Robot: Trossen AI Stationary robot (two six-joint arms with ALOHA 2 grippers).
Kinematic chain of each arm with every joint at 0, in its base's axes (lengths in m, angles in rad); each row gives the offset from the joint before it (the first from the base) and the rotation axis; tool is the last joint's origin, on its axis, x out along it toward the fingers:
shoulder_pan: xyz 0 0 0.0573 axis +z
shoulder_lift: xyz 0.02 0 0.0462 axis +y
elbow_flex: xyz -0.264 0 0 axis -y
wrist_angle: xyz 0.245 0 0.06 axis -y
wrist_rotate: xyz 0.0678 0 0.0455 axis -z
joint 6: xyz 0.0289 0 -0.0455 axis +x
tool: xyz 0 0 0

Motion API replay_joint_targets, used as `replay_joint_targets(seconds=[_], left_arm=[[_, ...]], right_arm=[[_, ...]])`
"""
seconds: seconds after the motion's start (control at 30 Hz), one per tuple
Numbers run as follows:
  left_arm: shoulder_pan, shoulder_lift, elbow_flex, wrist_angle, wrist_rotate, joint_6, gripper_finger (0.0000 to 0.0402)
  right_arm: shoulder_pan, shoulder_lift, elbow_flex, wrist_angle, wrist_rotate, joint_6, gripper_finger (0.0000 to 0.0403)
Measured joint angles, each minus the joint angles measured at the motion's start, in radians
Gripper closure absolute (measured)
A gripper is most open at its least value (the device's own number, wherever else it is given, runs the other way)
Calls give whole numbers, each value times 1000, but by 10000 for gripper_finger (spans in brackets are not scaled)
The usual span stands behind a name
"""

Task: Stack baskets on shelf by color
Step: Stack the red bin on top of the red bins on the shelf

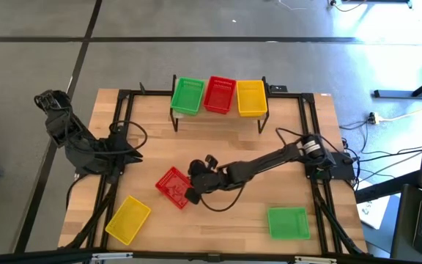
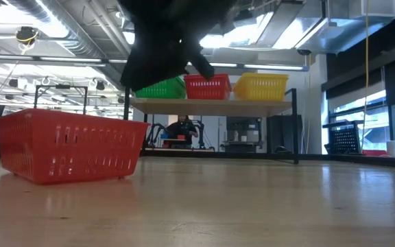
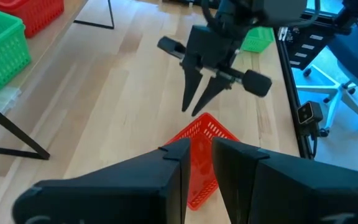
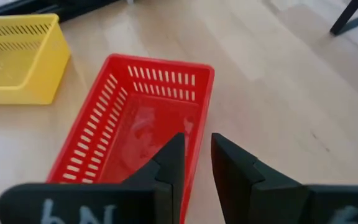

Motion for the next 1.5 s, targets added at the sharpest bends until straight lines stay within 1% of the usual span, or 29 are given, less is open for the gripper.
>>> replay_joint_targets(seconds=[0.27, 0.53, 0.77, 1.5], left_arm=[[0, 0, 0, 0, 0, 0, 344], [0, 0, 0, 0, 0, 0, 344], [0, 0, 0, 1, 0, -1, 344], [0, 0, 0, 1, 0, 0, 344]], right_arm=[[-6, 49, 0, 22, -49, 80, 328], [-22, 55, 0, 25, -55, 82, 328], [-39, 86, 1, 34, -132, 86, 328], [-59, 108, 0, 10, -124, 85, 328]])
